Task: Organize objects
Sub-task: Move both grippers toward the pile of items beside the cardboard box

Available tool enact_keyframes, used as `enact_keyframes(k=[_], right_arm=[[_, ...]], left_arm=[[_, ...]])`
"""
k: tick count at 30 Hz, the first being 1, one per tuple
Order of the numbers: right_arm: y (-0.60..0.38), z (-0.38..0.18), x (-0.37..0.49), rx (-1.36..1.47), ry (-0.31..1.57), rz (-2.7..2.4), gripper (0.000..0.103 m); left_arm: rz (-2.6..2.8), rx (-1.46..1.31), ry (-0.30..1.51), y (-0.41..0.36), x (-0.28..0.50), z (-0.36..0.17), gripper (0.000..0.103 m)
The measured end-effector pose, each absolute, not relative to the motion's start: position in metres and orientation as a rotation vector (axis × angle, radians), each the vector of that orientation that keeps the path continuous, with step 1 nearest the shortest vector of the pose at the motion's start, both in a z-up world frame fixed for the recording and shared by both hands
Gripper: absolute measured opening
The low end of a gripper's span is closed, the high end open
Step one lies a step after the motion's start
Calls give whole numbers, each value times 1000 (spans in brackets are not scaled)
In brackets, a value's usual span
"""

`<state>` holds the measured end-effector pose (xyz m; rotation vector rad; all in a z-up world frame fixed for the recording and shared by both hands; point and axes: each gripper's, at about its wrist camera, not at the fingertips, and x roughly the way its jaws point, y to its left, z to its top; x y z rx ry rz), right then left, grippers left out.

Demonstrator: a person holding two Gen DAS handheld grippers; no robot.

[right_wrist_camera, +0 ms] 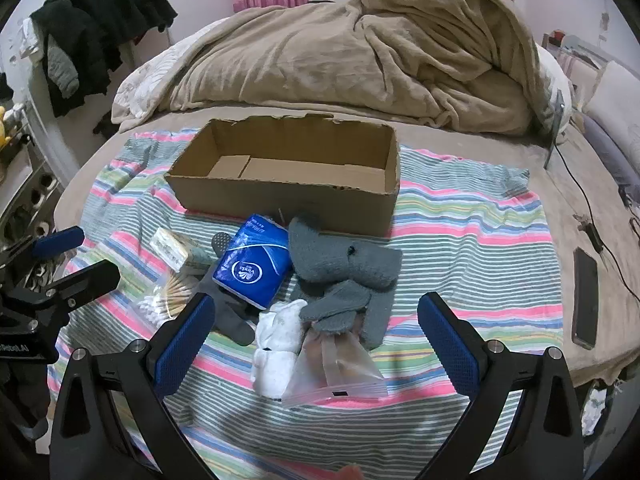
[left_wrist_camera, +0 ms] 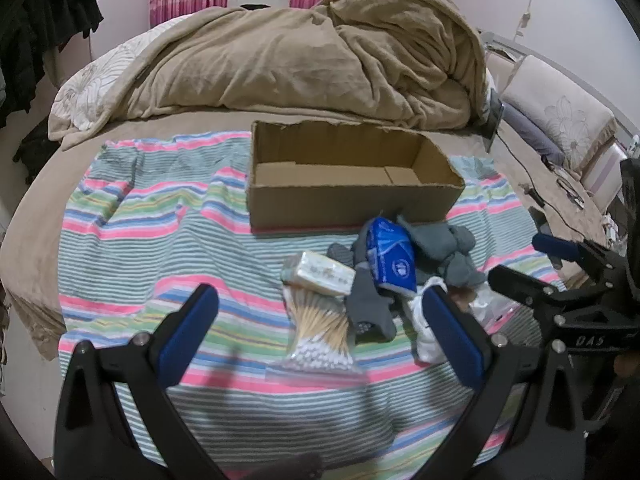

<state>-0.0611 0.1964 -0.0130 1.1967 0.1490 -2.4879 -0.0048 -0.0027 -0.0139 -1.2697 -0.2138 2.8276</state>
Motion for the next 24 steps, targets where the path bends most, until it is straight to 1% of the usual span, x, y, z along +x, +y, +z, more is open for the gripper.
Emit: enact_keyframes(k=[24], right_arm=[[198,-16,-64,1204,144,-2482,103]], left_arm=[[2814,-1303,-219,-4,-9,-21,102]])
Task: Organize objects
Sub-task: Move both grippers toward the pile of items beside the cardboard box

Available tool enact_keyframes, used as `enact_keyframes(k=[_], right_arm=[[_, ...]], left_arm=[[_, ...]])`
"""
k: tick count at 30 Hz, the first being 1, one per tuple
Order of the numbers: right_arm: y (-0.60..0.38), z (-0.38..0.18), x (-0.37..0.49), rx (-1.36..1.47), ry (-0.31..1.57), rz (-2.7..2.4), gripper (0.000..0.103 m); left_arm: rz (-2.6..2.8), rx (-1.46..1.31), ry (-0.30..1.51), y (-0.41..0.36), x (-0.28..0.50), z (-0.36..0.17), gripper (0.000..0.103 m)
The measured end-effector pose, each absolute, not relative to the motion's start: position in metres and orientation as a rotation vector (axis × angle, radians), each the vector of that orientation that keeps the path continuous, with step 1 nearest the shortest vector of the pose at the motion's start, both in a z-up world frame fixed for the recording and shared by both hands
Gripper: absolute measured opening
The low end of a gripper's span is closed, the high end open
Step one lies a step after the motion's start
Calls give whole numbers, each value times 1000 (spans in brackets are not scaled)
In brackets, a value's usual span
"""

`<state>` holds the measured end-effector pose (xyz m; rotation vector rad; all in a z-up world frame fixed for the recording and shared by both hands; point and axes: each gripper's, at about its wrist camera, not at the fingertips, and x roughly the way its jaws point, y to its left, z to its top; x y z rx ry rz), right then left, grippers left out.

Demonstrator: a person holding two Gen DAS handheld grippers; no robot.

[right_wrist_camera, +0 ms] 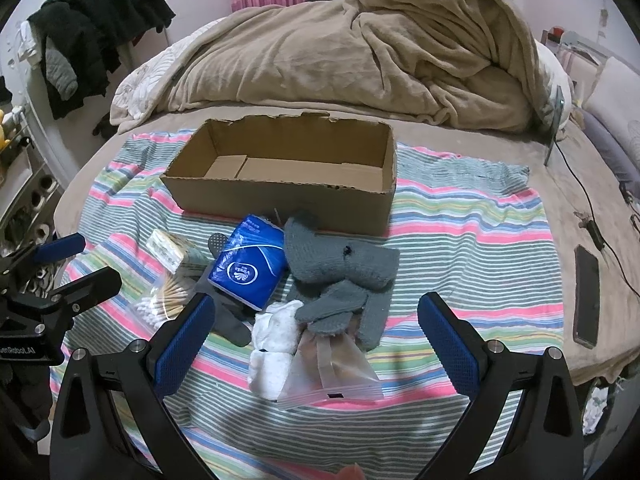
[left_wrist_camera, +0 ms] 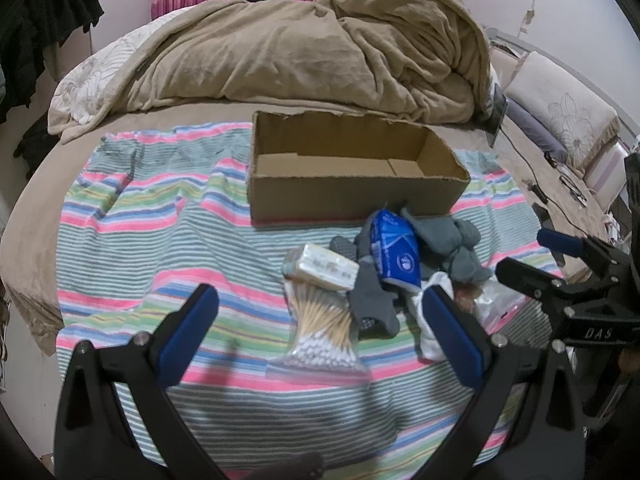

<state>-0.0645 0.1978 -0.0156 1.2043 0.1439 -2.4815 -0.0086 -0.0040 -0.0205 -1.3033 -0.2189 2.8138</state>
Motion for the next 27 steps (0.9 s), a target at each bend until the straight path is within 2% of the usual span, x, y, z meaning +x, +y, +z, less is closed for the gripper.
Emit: enact_keyframes(k=[17,27], right_arm=[[202,-24,-80,1225,129,-2469,103],[206,-39,-100,1280,117,-2463,103]], left_arm=[[2806,-1348,-211,-1,-25,-29,102],[2758,-1401,-231,-2,-46,-51,102]])
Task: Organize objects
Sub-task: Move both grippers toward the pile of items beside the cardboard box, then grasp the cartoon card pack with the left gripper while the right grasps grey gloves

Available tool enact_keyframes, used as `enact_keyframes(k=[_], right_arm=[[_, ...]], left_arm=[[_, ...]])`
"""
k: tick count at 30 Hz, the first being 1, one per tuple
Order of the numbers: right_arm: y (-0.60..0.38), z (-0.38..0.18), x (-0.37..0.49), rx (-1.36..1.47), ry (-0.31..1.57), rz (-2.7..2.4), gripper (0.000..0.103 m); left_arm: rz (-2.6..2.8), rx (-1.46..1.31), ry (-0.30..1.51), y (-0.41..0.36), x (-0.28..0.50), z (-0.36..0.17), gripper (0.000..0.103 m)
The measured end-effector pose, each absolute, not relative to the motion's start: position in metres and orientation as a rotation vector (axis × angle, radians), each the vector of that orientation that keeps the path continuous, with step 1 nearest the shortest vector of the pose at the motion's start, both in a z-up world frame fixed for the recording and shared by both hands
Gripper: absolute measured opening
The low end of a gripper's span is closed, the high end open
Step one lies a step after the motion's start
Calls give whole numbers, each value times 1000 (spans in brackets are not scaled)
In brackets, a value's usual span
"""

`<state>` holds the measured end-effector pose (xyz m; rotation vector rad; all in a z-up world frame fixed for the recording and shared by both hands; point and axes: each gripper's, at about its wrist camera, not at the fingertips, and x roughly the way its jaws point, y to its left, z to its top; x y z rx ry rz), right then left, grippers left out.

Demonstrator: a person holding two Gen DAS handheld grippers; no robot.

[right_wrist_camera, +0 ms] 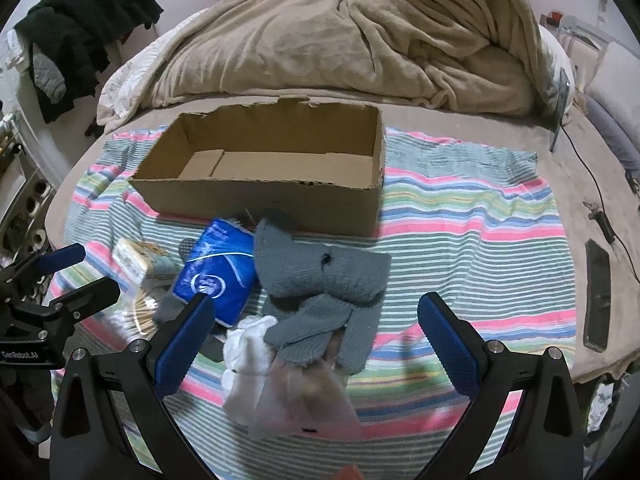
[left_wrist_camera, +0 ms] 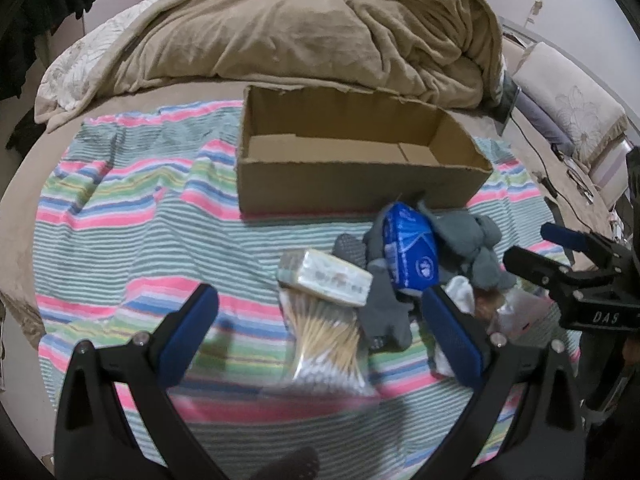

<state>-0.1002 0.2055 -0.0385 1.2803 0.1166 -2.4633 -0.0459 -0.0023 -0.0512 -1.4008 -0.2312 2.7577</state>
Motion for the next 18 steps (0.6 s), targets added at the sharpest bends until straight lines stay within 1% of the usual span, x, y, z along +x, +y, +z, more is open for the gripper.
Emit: enact_keyframes(k=[4,6,8,13,16,18], right_arm=[[206,-48,-111,1312,100,-2456,103],[205,-51,-117,1322,92,-2453,103],[205,-55,-124,1333,81,-2451,103],[205,-66,-138,1361,56,-2440,103],[205,-73,-145,1381,38,-2434,102],[205,-79,-149,1392,23,-2425,102]], left_arm=[[2743,-1416,-225,-3,-56,-61,101],[2734,-1422,-215,-2,-60,-66,96],[2721,-1436,-206,-2,-65,-70,93],[2704,-1458,-196,-2,-74,-80,92],[2696,-1474,-177,-2,-79,-86,87],[2683,-1490,-174,-2,-81,-90,77]])
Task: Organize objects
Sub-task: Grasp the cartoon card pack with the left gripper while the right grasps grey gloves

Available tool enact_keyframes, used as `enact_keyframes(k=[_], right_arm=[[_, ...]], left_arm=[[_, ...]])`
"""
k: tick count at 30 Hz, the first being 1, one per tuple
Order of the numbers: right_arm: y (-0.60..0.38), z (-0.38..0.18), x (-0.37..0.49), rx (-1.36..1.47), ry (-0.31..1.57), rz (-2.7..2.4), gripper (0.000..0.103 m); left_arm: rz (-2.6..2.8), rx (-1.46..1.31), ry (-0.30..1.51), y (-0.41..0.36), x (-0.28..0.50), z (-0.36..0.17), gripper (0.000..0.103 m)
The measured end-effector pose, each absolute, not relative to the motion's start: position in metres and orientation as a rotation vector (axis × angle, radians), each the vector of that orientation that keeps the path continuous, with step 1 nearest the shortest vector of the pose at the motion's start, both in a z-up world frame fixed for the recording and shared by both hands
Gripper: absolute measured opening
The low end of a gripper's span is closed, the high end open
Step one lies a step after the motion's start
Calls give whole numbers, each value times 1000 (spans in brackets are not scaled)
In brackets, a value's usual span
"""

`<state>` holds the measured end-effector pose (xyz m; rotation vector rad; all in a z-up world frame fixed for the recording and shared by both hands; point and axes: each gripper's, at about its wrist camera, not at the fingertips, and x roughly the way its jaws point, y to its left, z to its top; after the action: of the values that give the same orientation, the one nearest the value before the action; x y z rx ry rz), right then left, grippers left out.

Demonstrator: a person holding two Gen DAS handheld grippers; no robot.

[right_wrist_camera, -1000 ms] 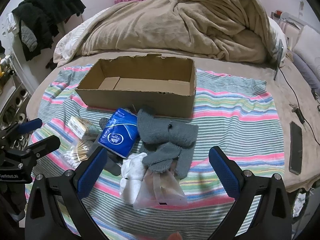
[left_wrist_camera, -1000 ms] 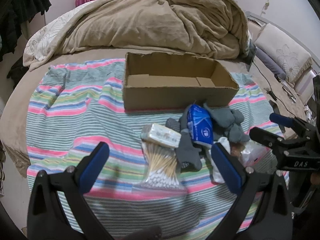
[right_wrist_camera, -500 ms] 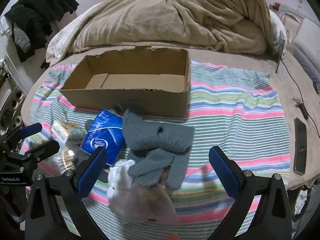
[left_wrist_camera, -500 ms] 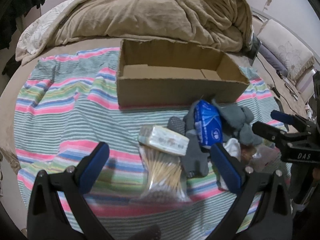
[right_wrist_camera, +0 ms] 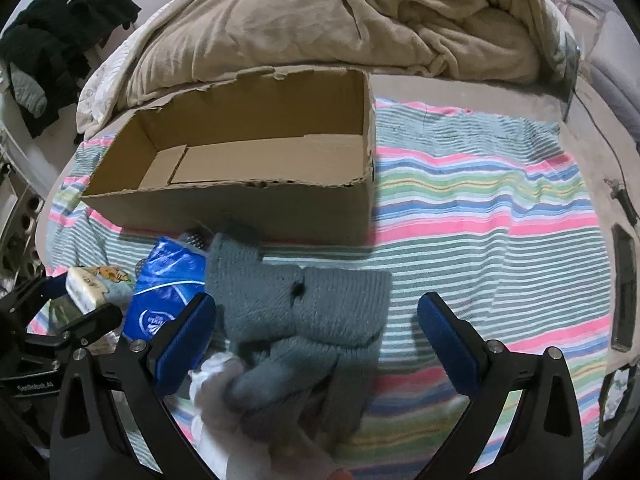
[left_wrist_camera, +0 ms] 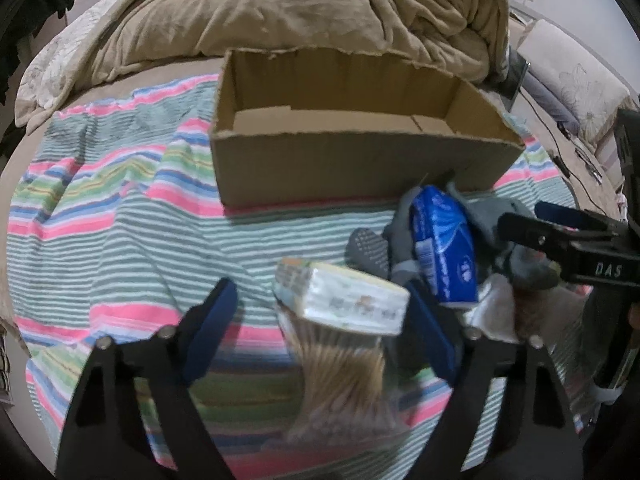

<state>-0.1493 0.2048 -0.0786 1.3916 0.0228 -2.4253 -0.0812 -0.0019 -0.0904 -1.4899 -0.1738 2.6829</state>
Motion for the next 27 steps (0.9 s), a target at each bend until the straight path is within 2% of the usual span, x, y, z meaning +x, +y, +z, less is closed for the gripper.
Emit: enact_keyframes(k=[6,9,13,18,23,27], right_arm=[[204,-93,-157,1427,-23,-2362,88],[202,-98,-156,1425,-18,-2347,83],[211,-97,-154,1398,-81,-2341,71],[211,-90,-146,1353,-27,-2358,58],[216,-76,-140,1291,-16,-2406,53],[220,-63,-136,1254,-22,-2434,52]], left_arm=[[2664,-1481,-162,0,-81,-95,57],[2670,-1452,-162,0,-80,-94,53],[2667,-1417,-175,0,-77,-91,50],[2668,-1374,-195,-1,-72,-83,50],[2692,-1321,-197,-3,-66,-70,50],[2706,-1276,-195,-4,-62,-55,50]])
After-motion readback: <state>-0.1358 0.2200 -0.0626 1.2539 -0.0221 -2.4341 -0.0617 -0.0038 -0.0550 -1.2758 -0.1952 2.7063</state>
